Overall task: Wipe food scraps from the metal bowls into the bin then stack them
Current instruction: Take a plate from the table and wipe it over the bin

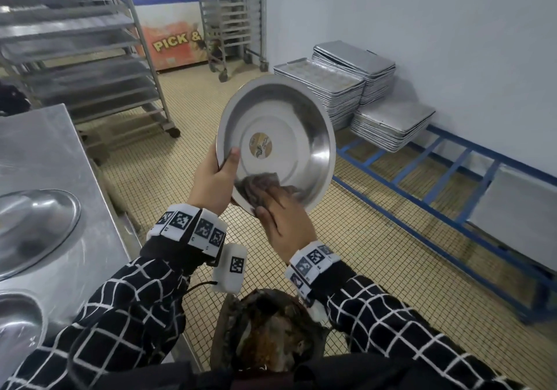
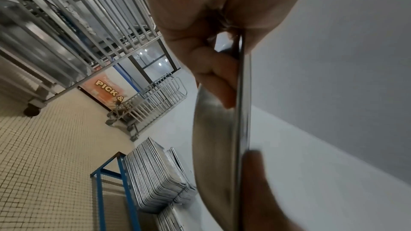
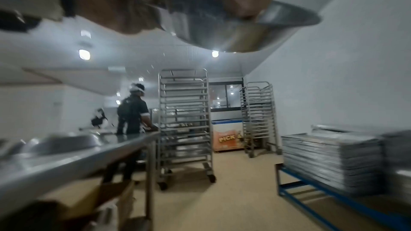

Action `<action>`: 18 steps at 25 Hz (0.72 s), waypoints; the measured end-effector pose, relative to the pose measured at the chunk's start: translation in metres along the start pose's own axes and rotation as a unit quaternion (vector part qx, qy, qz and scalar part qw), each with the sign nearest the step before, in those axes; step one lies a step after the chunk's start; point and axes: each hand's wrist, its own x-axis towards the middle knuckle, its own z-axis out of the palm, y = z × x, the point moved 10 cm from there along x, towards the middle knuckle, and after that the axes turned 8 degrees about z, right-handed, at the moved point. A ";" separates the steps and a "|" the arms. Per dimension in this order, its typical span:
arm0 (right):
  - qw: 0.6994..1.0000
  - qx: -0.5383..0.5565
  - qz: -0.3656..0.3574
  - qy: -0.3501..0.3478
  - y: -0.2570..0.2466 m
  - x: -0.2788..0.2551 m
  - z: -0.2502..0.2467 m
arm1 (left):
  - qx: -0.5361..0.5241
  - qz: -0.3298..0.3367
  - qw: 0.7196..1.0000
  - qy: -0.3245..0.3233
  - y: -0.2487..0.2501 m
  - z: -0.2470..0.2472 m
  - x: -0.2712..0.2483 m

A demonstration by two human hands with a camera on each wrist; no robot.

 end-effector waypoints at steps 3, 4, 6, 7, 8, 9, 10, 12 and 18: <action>0.987 -0.149 0.061 -0.011 0.056 0.010 -0.012 | 0.000 0.007 1.000 0.005 0.001 -0.004 0.004; 0.982 -0.169 0.084 -0.010 0.069 0.010 -0.015 | 0.000 0.009 1.000 0.005 0.001 -0.003 0.004; 0.985 -0.148 0.084 0.004 0.064 0.006 -0.015 | -0.005 0.010 1.000 0.010 0.000 0.001 0.004; 0.991 -0.117 0.068 0.008 0.051 0.003 -0.011 | -0.010 0.009 1.000 0.015 -0.001 0.002 0.003; 0.995 -0.082 0.055 0.008 0.037 -0.002 -0.006 | -0.019 0.007 1.000 0.020 -0.002 0.003 0.003; 0.997 -0.056 0.048 0.012 0.028 -0.007 -0.003 | -0.028 0.006 0.999 0.025 -0.002 0.003 0.002; 0.998 -0.045 0.050 0.019 0.026 -0.011 -0.002 | -0.033 0.005 0.999 0.030 -0.002 0.002 0.002; 0.993 -0.077 0.087 0.038 0.044 -0.011 -0.008 | -0.030 -0.002 0.999 0.027 -0.002 -0.002 0.001; 0.974 0.074 0.199 0.084 0.114 0.015 -0.053 | -0.047 -0.086 0.995 0.003 -0.026 -0.006 -0.015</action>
